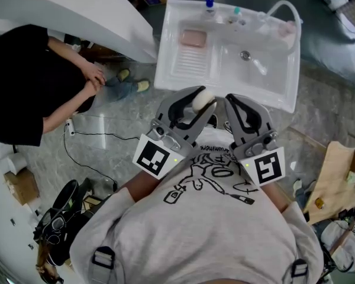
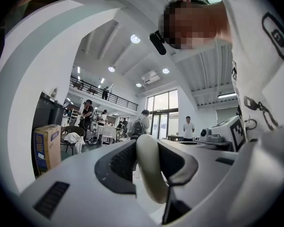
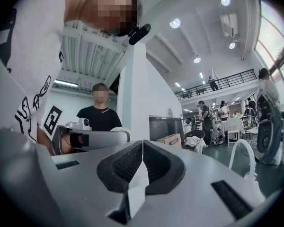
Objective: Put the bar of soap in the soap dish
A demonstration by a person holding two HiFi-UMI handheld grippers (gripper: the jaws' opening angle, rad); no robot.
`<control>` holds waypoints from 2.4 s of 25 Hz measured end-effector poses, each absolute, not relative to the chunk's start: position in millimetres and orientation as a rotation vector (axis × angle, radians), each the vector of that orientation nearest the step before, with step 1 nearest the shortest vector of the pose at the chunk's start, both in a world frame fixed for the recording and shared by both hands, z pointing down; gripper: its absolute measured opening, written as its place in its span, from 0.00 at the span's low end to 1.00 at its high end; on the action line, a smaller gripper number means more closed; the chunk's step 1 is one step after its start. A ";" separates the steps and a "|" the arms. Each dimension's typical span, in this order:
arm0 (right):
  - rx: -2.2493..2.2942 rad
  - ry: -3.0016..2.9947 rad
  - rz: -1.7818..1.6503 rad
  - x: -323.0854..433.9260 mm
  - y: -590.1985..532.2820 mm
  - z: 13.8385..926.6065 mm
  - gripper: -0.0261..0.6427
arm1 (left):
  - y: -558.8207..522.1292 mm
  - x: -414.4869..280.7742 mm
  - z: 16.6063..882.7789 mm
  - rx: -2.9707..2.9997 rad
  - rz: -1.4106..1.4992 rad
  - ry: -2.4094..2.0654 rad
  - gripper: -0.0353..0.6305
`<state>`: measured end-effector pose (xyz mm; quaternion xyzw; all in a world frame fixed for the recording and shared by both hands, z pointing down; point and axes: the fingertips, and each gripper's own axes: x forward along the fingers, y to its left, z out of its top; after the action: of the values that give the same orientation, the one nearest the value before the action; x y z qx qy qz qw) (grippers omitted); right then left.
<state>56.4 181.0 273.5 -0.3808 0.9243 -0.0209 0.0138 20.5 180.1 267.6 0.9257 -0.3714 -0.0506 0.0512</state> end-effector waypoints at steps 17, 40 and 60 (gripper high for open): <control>-1.260 2.877 -0.047 39.2 85.4 272.2 0.07 | 85.4 0.9 270.0 2.834 -0.146 -1.056 0.24; -1.362 2.849 -0.047 -26.5 8.0 271.4 0.07 | 11.2 -68.3 270.2 2.858 -0.135 -0.975 0.24; -1.300 2.912 -0.024 -2.9 2.5 285.1 0.07 | 7.2 -42.5 278.1 2.835 -0.116 -1.038 0.24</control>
<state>-2.9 2.5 285.1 -0.4075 0.9129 -0.0074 -0.0237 -42.5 7.2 278.1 0.9367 -0.3429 -0.0382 0.0604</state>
